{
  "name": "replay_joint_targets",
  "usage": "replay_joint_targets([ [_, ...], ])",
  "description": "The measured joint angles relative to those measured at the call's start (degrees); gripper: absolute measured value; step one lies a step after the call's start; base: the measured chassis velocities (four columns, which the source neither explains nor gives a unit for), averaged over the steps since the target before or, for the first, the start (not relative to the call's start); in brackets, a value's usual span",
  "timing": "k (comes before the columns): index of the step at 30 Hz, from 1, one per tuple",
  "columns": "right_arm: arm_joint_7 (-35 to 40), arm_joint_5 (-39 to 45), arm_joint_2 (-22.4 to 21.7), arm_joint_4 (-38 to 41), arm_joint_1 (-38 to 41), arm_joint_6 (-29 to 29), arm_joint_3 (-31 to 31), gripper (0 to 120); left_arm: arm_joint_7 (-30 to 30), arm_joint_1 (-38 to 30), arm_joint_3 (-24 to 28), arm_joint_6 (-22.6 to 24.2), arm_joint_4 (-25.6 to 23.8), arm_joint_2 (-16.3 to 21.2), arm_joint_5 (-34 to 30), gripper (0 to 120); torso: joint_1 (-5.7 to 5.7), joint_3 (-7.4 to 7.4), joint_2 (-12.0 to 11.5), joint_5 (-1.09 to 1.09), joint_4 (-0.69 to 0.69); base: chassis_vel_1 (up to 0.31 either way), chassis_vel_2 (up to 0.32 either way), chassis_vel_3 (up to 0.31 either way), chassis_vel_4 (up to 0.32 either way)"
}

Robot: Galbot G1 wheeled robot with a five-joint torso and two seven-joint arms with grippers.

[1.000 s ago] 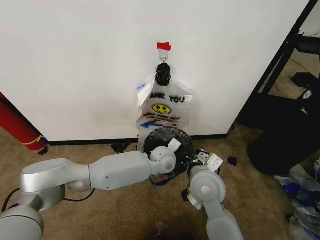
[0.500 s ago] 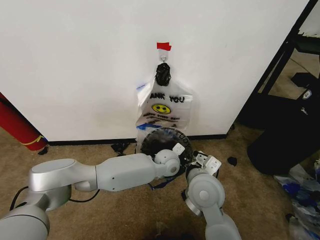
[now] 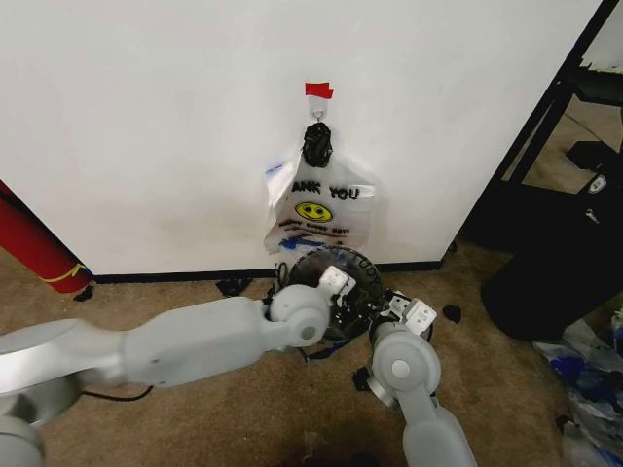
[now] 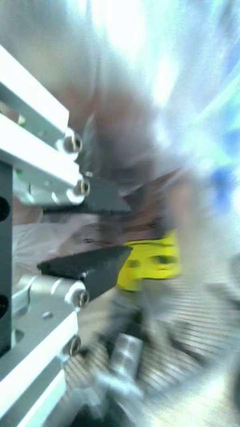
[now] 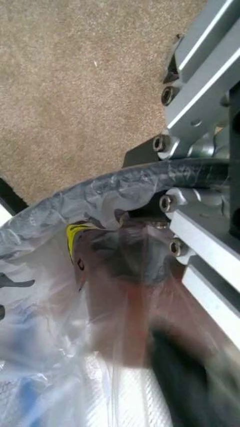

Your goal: Pick up the garbage bag from the wall and place it over the trash bin.

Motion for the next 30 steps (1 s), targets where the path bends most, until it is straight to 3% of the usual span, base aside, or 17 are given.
replay_joint_targets([
  [2,0.0,0.0,0.0,0.2,-0.4,0.0,-0.1,0,0.3,1.9,-5.0,-1.4,-3.3,2.7,-0.3,34,0.00,0.00,0.0,0.00,0.00,0.000,0.000,0.000,0.000],
  [4,0.0,0.0,-0.1,0.3,-0.5,0.0,-0.1,0,0.4,2.5,-6.5,-1.9,-4.2,3.5,0.1,36,0.00,0.00,0.0,0.00,-0.01,0.000,0.000,0.000,0.000],
  [6,0.0,-0.1,-0.2,0.6,-0.9,-0.1,-0.2,0,1.7,4.7,-12.1,-3.4,-7.3,6.6,3.1,48,0.00,0.00,0.0,0.00,0.00,0.000,0.000,0.000,0.000],
  [9,0.1,-0.2,-0.3,0.9,-1.5,-0.2,-0.5,0,3.8,6.9,-18.6,-3.4,-10.9,10.1,2.7,60,0.00,-0.01,0.0,0.00,0.00,0.000,0.000,0.000,0.000],
  [13,0.2,-0.2,-0.3,1.2,-1.7,-0.3,-0.6,0,6.6,9.5,-23.5,-3.2,-11.4,13.3,1.8,70,0.00,0.00,0.0,0.01,-0.01,0.000,0.000,0.000,0.000],
  [16,0.4,-0.1,-0.3,1.7,-1.5,-0.4,-0.9,0,10.7,13.3,-26.7,-3.8,-8.6,16.4,3.4,85,0.00,-0.01,0.0,0.00,0.02,0.000,0.000,0.000,0.000],
  [21,0.4,0.1,-0.6,2.4,-1.3,-0.5,-1.1,0,14.3,15.9,-27.7,-5.4,-3.5,16.7,8.3,98,0.00,0.01,0.0,0.01,0.00,0.000,0.000,0.000,0.000],
  [24,0.4,0.1,-0.8,3.0,-2.0,-0.5,-1.2,0,16.7,16.1,-27.6,-6.5,-1.1,16.7,11.5,100,0.00,0.00,0.0,0.02,0.00,0.000,0.000,0.000,0.000],
  [30,0.4,0.1,-0.9,3.8,-2.9,-0.8,-1.4,0,18.1,15.3,-25.8,-6.6,2.0,15.7,10.7,99,0.00,0.00,0.0,0.03,-0.01,0.000,0.000,0.000,0.000],
])
